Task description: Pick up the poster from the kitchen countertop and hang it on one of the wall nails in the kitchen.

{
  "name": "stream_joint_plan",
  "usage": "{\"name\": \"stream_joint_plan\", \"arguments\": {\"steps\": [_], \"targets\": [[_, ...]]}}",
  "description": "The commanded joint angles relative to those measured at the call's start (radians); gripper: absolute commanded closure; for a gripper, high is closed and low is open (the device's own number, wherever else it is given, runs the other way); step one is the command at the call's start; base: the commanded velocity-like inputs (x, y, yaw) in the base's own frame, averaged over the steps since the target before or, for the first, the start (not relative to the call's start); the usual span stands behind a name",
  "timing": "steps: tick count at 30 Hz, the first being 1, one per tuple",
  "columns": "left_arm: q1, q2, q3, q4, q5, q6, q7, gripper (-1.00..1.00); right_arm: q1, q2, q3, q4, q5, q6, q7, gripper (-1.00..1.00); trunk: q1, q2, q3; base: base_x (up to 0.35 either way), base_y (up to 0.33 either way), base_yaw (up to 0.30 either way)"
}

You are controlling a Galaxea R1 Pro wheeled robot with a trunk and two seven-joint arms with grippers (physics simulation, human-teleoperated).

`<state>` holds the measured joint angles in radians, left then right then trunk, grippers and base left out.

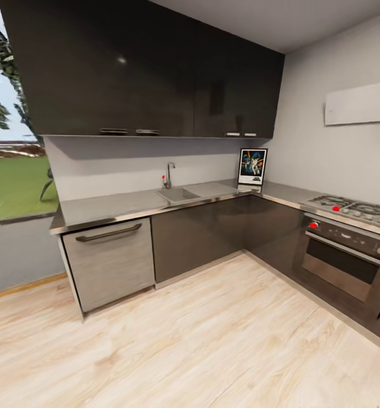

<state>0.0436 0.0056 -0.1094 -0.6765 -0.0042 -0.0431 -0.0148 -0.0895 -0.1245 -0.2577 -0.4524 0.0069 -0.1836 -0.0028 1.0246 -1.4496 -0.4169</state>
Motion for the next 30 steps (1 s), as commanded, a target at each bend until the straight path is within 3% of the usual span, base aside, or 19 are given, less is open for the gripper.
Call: {"name": "stream_joint_plan", "arguments": {"steps": [1,7,16,30], "targets": [[0.0,0.001,-0.001,-0.001,0.0,-0.001,-0.001,-1.0,-0.001,0.0,0.0,0.001,0.001,-0.004,0.0,-1.0,0.0,0.0,0.0,0.235,-0.239,-0.263],[0.0,0.001,-0.001,-0.001,0.0,-0.001,-0.001,-1.0,-0.001,0.0,0.002,0.001,0.001,-0.004,0.0,-1.0,0.0,0.0,0.002,0.236,-0.243,-0.203],[0.001,0.001,-0.001,-0.001,0.0,-0.001,-0.001,-1.0,-0.001,0.001,0.004,0.001,0.001,-0.004,-0.002,-1.0,0.0,0.0,0.003,0.264,-0.216,-0.038],[0.001,0.001,0.0,-0.001,0.001,-0.001,-0.001,-1.0,-0.001,0.002,0.006,0.001,0.002,-0.004,-0.002,-1.0,0.0,0.0,0.003,0.327,-0.038,-0.002]]}}
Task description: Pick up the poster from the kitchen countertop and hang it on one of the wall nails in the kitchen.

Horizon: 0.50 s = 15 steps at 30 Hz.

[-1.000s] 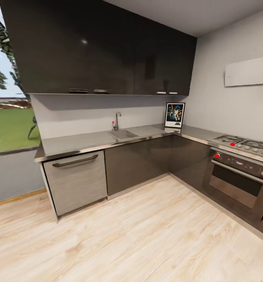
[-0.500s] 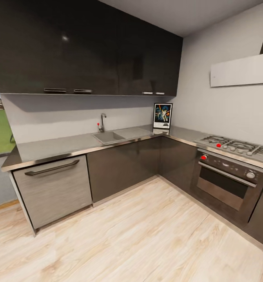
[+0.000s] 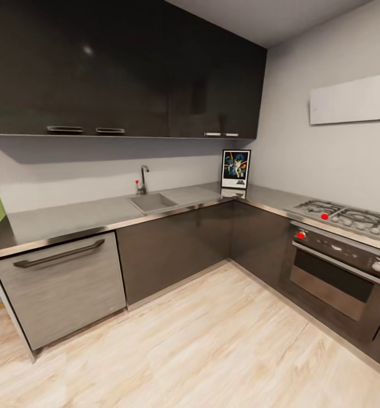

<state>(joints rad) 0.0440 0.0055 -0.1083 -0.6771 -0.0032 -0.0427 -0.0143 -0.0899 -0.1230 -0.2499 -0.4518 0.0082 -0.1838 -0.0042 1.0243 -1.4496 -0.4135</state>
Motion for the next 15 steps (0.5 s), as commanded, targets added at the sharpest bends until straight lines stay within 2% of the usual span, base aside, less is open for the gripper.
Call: {"name": "stream_joint_plan", "arguments": {"steps": [1,15], "targets": [[0.0,0.001,-0.002,-0.001,0.0,-0.002,-0.001,-1.0,-0.001,0.0,-0.002,0.001,0.001,-0.003,0.0,-1.0,0.001,0.0,-0.001,0.336,-0.002,0.0],[0.0,0.001,-0.001,-0.001,-0.001,-0.002,-0.001,-1.0,0.0,-0.001,-0.002,0.002,0.002,-0.003,0.0,-1.0,0.001,0.0,-0.001,0.337,-0.005,0.0]]}}
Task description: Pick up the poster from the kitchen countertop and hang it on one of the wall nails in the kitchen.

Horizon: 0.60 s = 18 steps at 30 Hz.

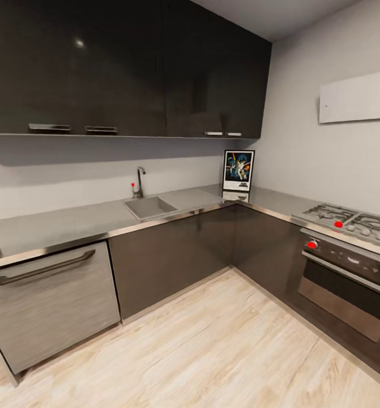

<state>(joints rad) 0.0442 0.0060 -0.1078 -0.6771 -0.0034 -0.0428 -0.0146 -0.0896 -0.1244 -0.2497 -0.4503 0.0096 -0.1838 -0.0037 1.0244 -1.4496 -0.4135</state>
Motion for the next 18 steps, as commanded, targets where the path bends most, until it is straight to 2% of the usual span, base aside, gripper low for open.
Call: {"name": "stream_joint_plan", "arguments": {"steps": [1,9,18], "targets": [[0.0,0.001,-0.002,-0.001,-0.001,-0.002,-0.001,-1.0,-0.001,0.0,-0.002,0.001,0.001,-0.003,0.0,-1.0,0.001,0.0,-0.001,0.337,-0.051,0.0],[0.0,0.0,-0.002,-0.001,0.0,-0.002,-0.001,-1.0,-0.001,0.0,-0.001,0.001,0.003,-0.003,0.001,-1.0,0.001,0.0,-0.001,0.335,-0.101,0.0],[0.0,0.0,-0.002,-0.001,0.0,-0.002,-0.001,-1.0,-0.001,0.0,0.0,0.001,0.003,-0.003,0.001,-1.0,0.001,0.0,-0.001,0.315,-0.169,0.0]]}}
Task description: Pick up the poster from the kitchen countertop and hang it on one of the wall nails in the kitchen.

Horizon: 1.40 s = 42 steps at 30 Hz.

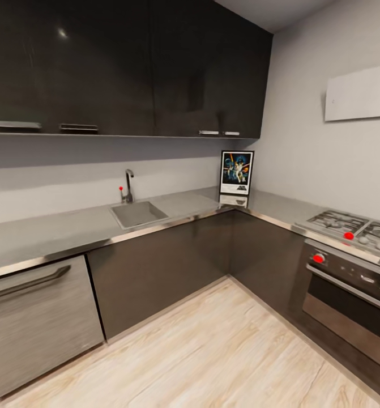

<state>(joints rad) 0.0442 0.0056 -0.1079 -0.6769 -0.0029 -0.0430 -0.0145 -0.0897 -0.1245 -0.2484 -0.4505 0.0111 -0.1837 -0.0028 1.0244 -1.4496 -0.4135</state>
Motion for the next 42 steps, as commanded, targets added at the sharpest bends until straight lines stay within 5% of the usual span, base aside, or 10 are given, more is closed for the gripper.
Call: {"name": "stream_joint_plan", "arguments": {"steps": [1,29,42], "targets": [[0.0,0.001,-0.002,-0.001,0.0,-0.002,-0.001,-1.0,-0.001,0.0,-0.002,0.001,0.001,-0.003,0.0,-1.0,0.001,0.0,-0.001,0.309,-0.18,0.0],[0.0,0.002,-0.001,-0.001,0.0,-0.002,-0.001,-1.0,-0.001,0.0,0.001,0.001,0.001,-0.003,0.0,-1.0,0.001,0.0,0.0,0.328,-0.051,-0.002],[0.0,0.002,-0.001,-0.001,0.0,-0.002,-0.001,-1.0,-0.001,0.0,0.001,0.001,0.001,-0.003,0.0,-1.0,0.001,0.0,0.011,0.336,0.0,-0.158]]}}
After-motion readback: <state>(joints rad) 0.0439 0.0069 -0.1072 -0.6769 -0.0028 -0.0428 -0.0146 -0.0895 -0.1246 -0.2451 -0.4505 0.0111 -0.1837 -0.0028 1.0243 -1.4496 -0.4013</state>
